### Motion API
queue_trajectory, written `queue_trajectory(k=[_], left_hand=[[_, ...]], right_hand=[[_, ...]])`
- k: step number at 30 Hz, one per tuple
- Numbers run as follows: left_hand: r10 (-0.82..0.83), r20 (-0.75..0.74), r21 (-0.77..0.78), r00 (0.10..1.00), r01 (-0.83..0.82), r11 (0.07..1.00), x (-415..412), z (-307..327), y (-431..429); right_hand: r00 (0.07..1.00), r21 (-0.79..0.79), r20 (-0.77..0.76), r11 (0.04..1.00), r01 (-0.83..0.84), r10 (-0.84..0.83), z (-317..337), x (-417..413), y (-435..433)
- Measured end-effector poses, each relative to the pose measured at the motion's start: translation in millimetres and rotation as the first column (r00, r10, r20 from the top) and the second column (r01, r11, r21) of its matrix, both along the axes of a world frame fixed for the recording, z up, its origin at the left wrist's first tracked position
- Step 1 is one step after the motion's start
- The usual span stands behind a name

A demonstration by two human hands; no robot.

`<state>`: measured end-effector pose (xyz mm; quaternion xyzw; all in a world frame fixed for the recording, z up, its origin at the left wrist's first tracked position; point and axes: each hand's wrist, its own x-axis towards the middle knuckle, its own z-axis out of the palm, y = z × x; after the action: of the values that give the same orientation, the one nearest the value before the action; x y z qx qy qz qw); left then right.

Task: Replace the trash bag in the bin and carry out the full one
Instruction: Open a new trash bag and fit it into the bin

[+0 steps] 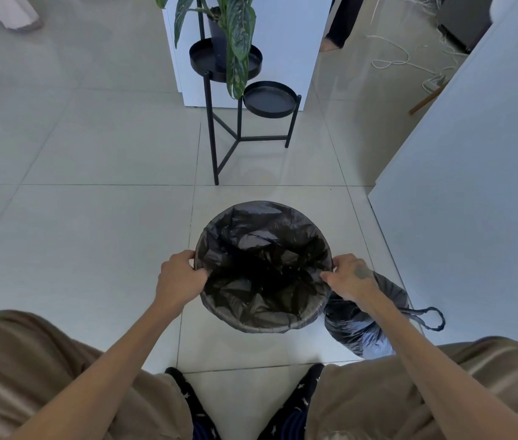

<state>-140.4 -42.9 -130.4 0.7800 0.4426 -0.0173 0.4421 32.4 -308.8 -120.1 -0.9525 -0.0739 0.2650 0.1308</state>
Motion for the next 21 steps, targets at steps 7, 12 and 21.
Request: queue_trajectory(k=[7,12,21], left_hand=[[0.069,-0.022,-0.075,0.997,-0.07,0.995,-15.3,10.4,-4.7],[-0.018,-0.033,-0.378,0.999,0.004,0.926,-28.2,21.4,-26.1],[0.031,0.181,-0.37,0.983,0.039,0.928,-21.6,15.8,-40.9]], right_hand=[[0.996,0.048,0.039,0.996,0.081,-0.083,7.3,-19.6,-14.4],[0.868,0.358,-0.451,0.849,0.389,-0.208,13.5,-72.5,-17.7],[0.893,0.496,-0.343,0.751,0.435,-0.291,-4.4,-78.6,3.2]])
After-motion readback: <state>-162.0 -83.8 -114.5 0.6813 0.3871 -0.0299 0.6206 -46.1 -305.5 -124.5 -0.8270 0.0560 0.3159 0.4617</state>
